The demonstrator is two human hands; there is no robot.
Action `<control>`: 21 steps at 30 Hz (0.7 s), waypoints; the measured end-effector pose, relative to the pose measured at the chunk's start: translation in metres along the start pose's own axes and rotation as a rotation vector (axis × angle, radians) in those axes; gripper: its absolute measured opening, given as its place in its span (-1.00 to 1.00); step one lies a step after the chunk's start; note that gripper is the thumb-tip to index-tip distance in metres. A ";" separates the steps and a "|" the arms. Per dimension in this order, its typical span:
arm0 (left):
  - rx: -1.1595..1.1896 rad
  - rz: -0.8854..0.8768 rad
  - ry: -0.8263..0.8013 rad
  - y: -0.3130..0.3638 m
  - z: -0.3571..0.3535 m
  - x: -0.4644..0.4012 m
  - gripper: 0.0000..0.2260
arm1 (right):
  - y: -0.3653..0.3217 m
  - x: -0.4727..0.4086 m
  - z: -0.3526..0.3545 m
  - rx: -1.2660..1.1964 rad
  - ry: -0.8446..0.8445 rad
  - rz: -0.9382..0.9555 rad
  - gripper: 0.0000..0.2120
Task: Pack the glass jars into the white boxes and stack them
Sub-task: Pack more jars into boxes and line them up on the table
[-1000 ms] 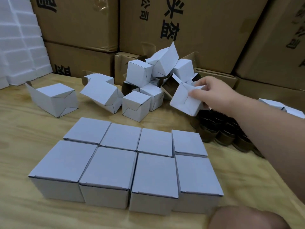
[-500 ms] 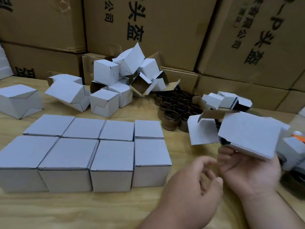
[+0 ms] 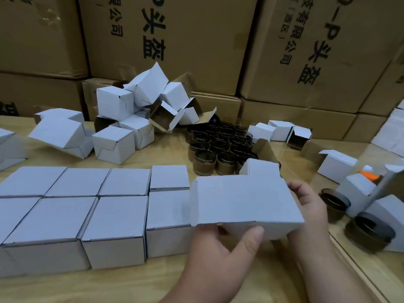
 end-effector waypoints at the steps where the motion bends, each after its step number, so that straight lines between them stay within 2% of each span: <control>1: -0.027 -0.011 0.023 0.001 0.001 0.001 -0.50 | -0.002 -0.003 0.002 0.010 0.030 0.069 -0.85; 2: -0.068 -0.039 0.042 0.004 0.003 0.000 -0.53 | -0.005 -0.002 0.000 0.044 0.049 0.113 -0.87; 4: -0.169 -0.116 0.052 0.016 0.003 -0.001 -0.59 | -0.016 -0.001 -0.003 0.254 0.113 0.279 -0.68; 6: -0.238 -0.183 0.024 0.024 0.001 0.000 -0.58 | -0.025 -0.013 -0.001 0.415 0.211 0.317 -0.71; 7: -0.250 -0.191 0.008 0.026 0.000 0.002 -0.54 | -0.028 -0.023 -0.003 0.489 0.224 0.267 -0.72; 8: -0.241 -0.177 0.001 0.025 -0.001 0.004 -0.47 | -0.028 -0.036 -0.004 0.582 0.212 0.195 -0.63; 10: -0.244 -0.164 0.027 0.027 -0.001 0.008 -0.34 | -0.024 -0.062 -0.012 0.770 0.123 0.034 -0.32; 12: -0.329 -0.280 0.060 0.039 -0.003 0.010 -0.38 | -0.022 -0.076 -0.022 0.912 0.030 -0.069 -0.09; 13: -0.349 -0.339 0.067 0.044 -0.004 0.009 -0.43 | -0.021 -0.079 -0.026 0.988 0.000 -0.097 -0.08; 17: -0.458 -0.563 0.066 0.061 -0.005 0.008 -0.69 | -0.028 -0.088 -0.035 1.236 -0.031 -0.133 -0.23; 21: -0.468 -0.599 0.078 0.068 -0.007 0.005 -0.83 | -0.037 -0.083 -0.048 1.487 -0.146 -0.112 -0.34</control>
Point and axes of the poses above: each hand's wrist, its own x-axis away from the middle knuckle, its own z-axis out of the back of the hand, y = z × x, the point moved 9 cm from there along -x, towards the middle knuckle, and after that the axes turned 9 degrees about -z, right-handed, at the moved point
